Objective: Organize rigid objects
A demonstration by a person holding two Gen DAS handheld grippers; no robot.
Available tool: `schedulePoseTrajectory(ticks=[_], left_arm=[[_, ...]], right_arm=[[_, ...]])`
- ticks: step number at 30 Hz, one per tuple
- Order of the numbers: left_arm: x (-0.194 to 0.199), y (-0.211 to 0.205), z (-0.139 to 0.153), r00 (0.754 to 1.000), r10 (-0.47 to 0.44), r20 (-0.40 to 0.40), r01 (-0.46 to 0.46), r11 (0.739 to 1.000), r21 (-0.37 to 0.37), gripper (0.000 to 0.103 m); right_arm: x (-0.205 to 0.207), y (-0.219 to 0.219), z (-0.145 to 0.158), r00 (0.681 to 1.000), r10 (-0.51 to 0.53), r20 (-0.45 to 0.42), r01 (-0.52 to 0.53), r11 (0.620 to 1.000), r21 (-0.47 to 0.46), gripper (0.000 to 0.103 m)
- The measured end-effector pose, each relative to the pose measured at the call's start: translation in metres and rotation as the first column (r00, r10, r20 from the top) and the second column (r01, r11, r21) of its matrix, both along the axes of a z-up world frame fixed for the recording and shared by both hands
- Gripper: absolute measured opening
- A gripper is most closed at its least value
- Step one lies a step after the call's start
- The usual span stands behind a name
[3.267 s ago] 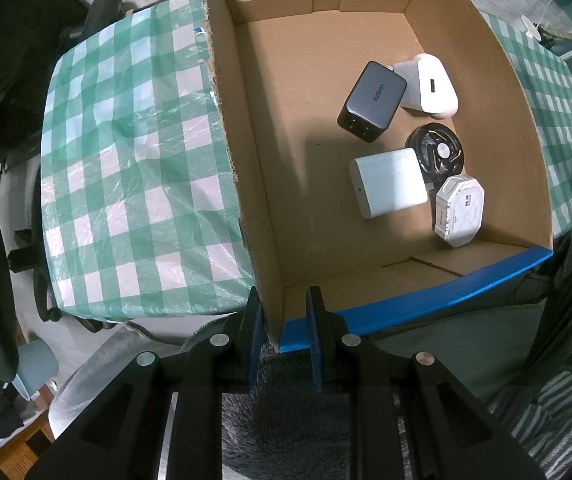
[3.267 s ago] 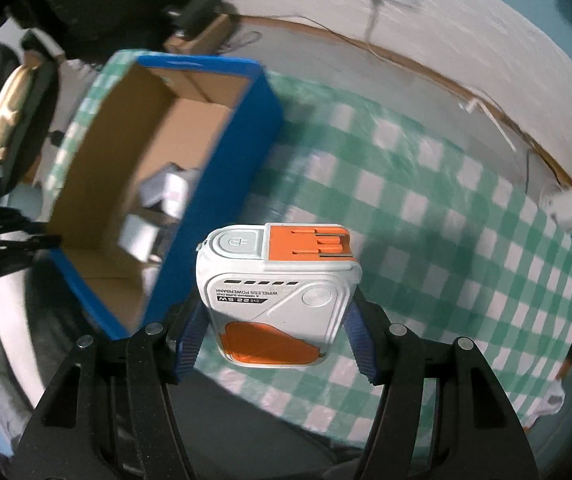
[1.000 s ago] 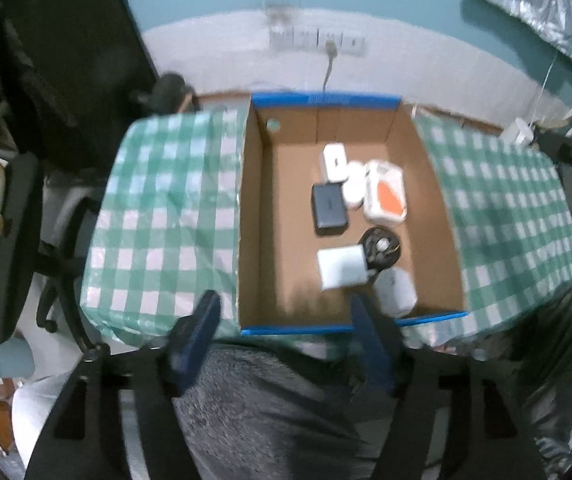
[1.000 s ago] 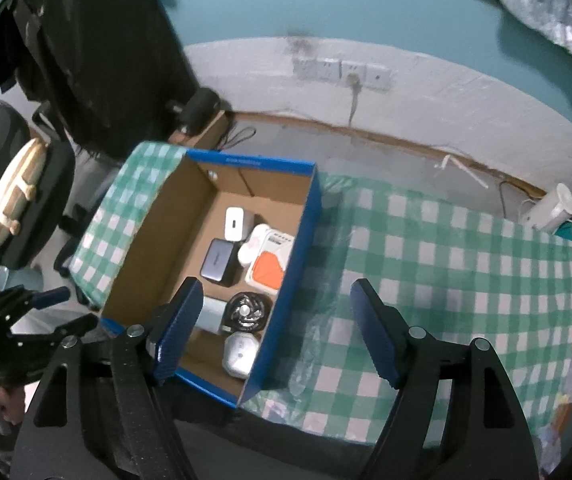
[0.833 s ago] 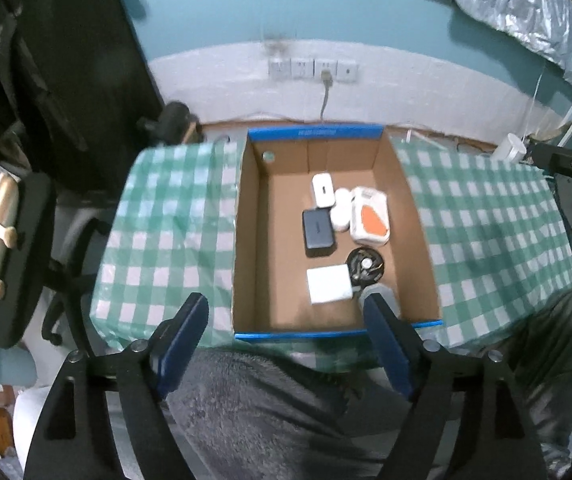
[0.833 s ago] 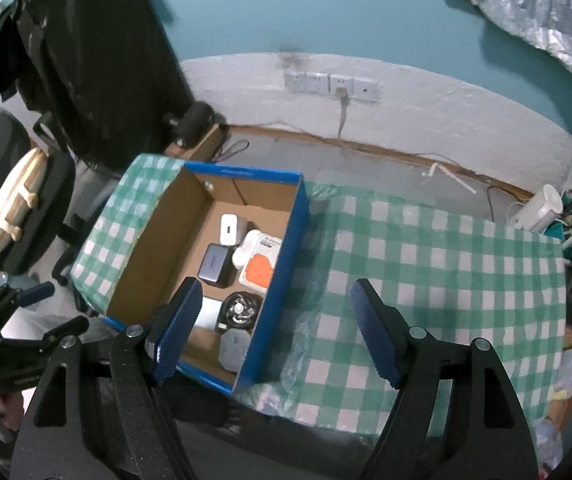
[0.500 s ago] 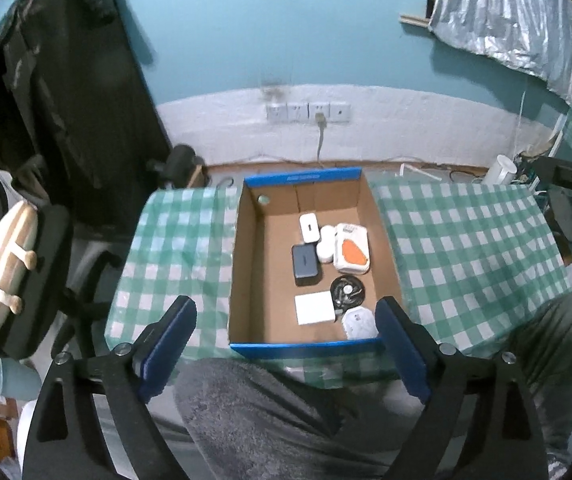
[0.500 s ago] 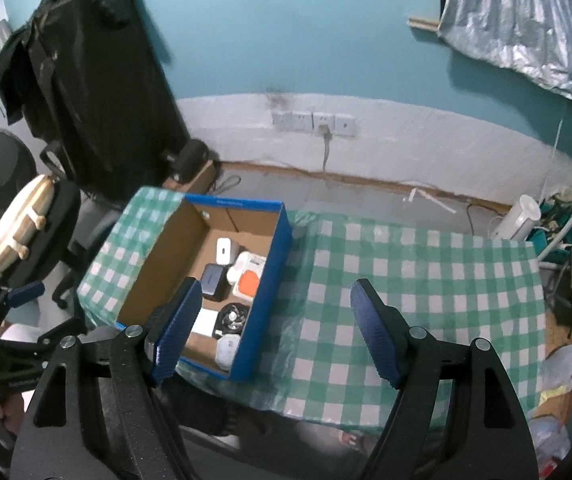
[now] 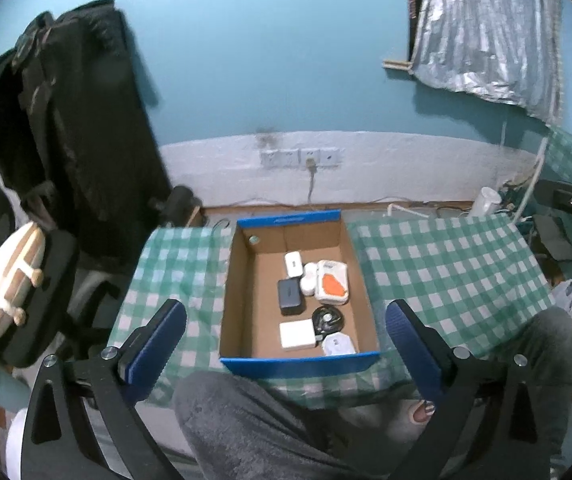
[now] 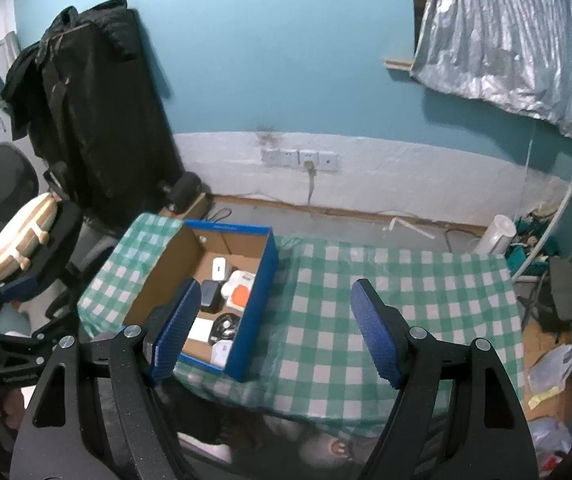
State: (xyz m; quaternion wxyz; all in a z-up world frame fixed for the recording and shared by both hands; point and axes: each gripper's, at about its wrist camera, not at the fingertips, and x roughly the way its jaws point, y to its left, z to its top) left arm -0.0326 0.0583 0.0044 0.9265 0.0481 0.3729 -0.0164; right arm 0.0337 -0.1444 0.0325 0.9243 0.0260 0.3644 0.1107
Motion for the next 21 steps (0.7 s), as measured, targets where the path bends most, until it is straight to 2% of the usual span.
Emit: schedulePoseTrajectory(ticks=[11,21], left_arm=[[-0.011,-0.029,0.017,0.996,-0.046,0.082,0.044,0.999,0.027,0.102],[-0.009,-0.032,0.012,0.998,-0.041,0.052,0.039,0.999,0.026,0.102]], right_arm=[[-0.018,-0.018,0.006,0.996,-0.077,0.035,0.078,0.997,-0.025,0.077],[-0.019,-0.02,-0.001,0.995,-0.097,0.025,0.098,0.994,-0.037,0.077]])
